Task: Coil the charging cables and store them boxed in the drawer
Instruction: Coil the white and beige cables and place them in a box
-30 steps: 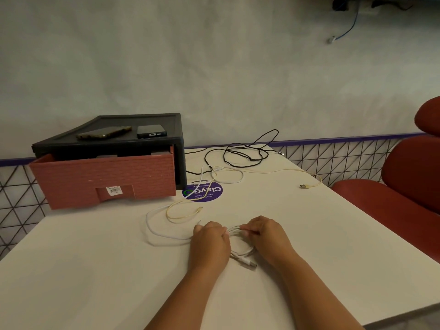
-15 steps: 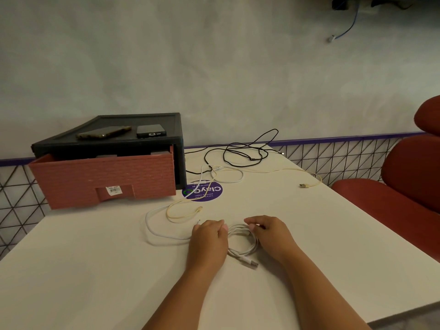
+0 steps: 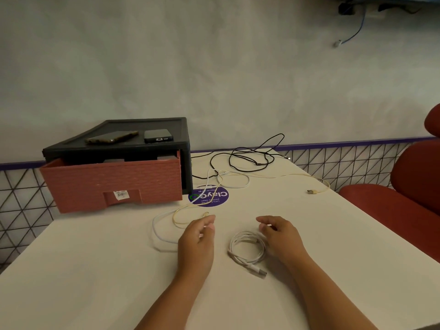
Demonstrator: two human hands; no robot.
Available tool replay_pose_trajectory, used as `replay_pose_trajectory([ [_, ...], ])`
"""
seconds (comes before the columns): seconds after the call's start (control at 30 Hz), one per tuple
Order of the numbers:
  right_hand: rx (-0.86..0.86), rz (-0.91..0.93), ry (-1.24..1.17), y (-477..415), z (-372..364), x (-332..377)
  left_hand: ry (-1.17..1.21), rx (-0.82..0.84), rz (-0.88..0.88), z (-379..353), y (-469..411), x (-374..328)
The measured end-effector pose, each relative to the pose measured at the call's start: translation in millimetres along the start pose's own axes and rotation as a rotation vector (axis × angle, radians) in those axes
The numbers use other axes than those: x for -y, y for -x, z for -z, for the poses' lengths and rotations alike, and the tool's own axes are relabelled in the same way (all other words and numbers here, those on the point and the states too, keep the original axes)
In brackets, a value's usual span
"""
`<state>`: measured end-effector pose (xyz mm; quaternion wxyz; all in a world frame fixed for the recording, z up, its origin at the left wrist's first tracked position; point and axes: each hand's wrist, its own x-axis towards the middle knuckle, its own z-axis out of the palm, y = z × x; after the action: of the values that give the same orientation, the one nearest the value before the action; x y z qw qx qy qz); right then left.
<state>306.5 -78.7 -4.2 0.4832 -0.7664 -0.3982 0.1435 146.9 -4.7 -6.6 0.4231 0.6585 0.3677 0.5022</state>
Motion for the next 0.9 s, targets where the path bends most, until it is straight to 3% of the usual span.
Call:
replay_pose_trajectory([
  [0.23, 0.029, 0.152, 0.112, -36.4, -2.8, 53.0, 0.234, -0.071, 0.101, 73.6, -61.1, -16.6],
  [0.53, 0.162, 0.395, 0.181, -99.6, -71.7, 133.2, 0.84, -0.259, 0.672, 125.9, -149.4, -8.2],
  [0.67, 0.194, 0.495, 0.255, -127.8, -100.2, 157.7, 0.944, -0.385, 0.715, 129.4, -171.3, 0.3],
  [0.9, 0.193, 0.473, 0.335, -166.8, -129.6, 180.3, 0.945, -0.503, 0.677, 136.6, -192.2, 28.0],
])
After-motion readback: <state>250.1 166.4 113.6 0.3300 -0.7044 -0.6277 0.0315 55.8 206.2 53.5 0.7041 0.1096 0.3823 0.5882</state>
